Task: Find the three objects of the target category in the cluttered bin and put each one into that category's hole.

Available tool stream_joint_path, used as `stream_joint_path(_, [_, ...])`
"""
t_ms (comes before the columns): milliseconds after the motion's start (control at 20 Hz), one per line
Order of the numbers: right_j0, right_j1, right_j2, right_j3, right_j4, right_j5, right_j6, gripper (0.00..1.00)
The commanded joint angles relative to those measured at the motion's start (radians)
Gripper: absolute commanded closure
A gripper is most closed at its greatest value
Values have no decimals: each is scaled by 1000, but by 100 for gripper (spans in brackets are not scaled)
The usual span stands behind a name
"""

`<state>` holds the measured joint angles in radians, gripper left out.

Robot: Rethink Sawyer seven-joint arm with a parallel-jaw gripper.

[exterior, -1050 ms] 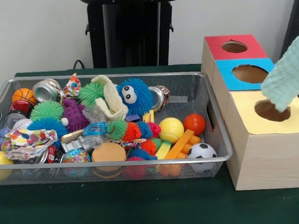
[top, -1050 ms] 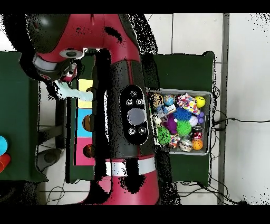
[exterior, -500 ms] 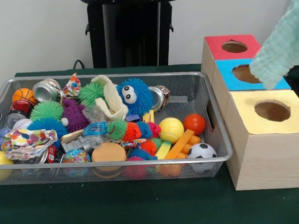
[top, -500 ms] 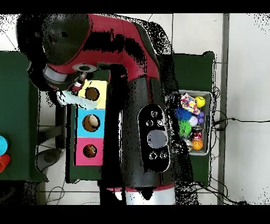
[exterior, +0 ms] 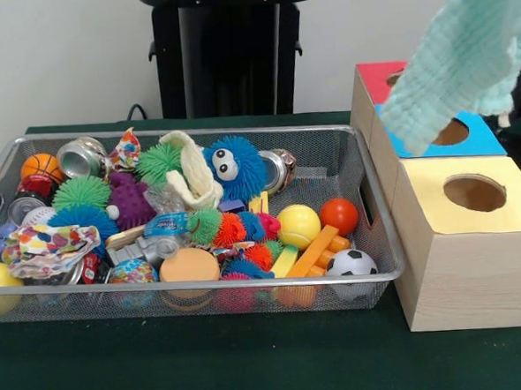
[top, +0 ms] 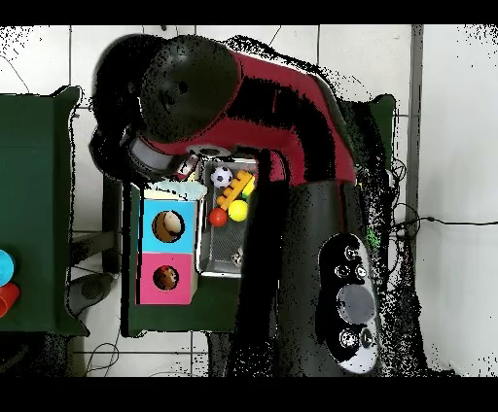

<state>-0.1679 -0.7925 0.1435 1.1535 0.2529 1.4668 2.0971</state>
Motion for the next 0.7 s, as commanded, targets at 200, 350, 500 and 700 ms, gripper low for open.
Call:
stream_joint_path(200, [-82,-48,52,291,-63,-145,-221,100])
stream_joint_path(350, [-128,-29,85,336,-76,-217,-315,100])
stream_joint_path(500, [-179,-7,126,373,-91,-295,-403,100])
stream_joint_path(700, [-206,33,161,349,-186,-382,-450,100])
